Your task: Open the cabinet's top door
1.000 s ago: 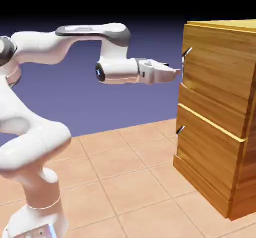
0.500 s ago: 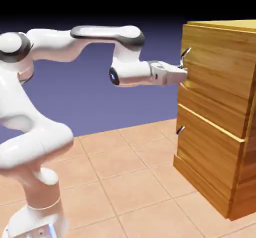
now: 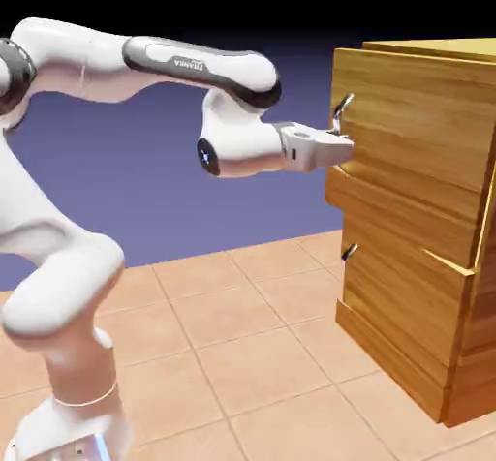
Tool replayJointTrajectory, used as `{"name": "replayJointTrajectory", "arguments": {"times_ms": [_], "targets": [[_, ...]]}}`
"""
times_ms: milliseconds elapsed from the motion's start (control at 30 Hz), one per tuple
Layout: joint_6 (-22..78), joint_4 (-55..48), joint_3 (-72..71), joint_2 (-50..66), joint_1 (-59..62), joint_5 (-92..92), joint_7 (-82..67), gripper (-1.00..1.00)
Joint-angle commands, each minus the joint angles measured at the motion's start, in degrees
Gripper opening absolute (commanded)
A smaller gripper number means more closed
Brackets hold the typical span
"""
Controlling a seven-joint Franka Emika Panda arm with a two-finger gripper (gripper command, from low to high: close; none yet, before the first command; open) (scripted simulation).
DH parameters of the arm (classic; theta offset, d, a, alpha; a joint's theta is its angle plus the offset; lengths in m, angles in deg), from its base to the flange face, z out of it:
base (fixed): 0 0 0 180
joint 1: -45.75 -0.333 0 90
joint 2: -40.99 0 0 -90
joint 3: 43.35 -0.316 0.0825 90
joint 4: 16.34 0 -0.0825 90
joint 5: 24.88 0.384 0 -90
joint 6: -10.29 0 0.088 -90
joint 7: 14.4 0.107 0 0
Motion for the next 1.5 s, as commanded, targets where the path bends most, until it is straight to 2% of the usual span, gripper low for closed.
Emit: {"name": "replayJointTrajectory", "arguments": {"times_ms": [0,433,867,1133,1467], "targets": [[0.4,1.0,2.0,-0.4,-2.1,-1.7,0.9,-1.00],[11.3,15.9,22.6,-11.8,-17.5,-34.1,21.4,-1.00],[29.4,23.8,41.9,-20.9,-18.5,-66.5,35.3,-1.00],[47.2,21.2,56.9,-18.9,-16.1,-86.3,38.7,-1.00],[72.1,7.2,76.6,-6.1,-21.0,-103.7,36.8,-1.00]]}}
